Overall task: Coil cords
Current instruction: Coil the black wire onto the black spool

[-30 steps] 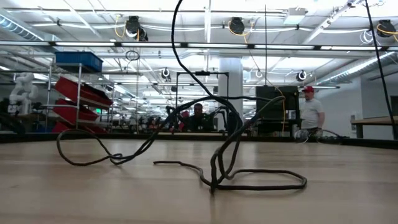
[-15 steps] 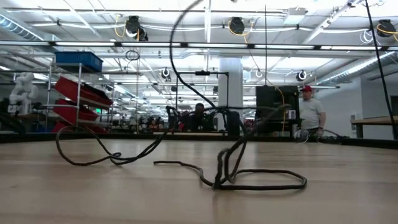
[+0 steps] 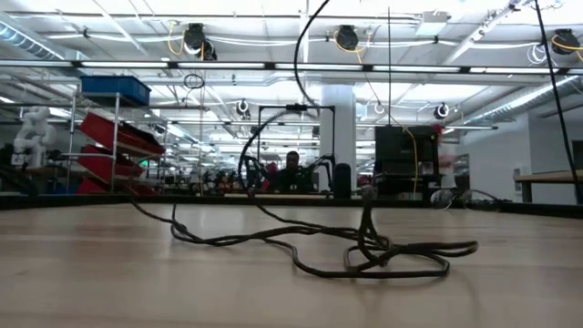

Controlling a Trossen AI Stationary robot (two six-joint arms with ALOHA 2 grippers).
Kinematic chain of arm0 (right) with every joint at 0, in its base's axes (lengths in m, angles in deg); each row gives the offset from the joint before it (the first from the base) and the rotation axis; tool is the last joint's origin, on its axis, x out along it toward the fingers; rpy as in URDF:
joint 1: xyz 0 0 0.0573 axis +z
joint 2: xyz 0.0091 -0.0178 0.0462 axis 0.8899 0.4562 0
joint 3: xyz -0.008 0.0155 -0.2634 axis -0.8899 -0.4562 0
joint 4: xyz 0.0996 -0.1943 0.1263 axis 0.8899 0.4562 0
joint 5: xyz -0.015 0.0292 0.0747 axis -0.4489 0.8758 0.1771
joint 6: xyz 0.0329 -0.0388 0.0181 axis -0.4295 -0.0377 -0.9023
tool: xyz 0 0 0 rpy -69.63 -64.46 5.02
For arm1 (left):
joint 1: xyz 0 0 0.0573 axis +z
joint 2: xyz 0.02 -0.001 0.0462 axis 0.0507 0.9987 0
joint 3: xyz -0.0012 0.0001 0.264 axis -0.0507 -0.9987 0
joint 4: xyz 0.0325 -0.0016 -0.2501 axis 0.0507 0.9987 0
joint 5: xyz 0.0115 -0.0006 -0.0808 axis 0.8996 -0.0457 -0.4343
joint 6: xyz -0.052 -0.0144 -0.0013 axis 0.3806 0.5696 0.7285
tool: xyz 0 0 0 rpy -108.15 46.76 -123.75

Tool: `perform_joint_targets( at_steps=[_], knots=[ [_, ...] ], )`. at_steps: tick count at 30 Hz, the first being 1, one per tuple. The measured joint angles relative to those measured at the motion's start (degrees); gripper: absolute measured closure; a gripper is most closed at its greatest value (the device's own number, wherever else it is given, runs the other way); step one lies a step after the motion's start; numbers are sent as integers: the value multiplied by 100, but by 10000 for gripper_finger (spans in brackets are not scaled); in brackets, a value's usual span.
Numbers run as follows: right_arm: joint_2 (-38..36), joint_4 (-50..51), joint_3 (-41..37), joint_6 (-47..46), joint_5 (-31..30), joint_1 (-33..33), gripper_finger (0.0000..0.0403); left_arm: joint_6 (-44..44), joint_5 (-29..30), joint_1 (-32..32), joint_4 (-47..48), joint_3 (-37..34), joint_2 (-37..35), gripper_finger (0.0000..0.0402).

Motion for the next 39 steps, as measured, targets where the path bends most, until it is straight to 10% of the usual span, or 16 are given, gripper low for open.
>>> perform_joint_targets(
  at_steps=[13, 39],
  knots=[
    [4, -1829, -857, 1006, 1704, -525, 403, -457, -1113, 104, 42, 0, 9, 205],
    [4, -2049, -897, 1330, 1834, -630, 403, -556, -1615, 362, 5, 0, 254, 208]
  ],
)
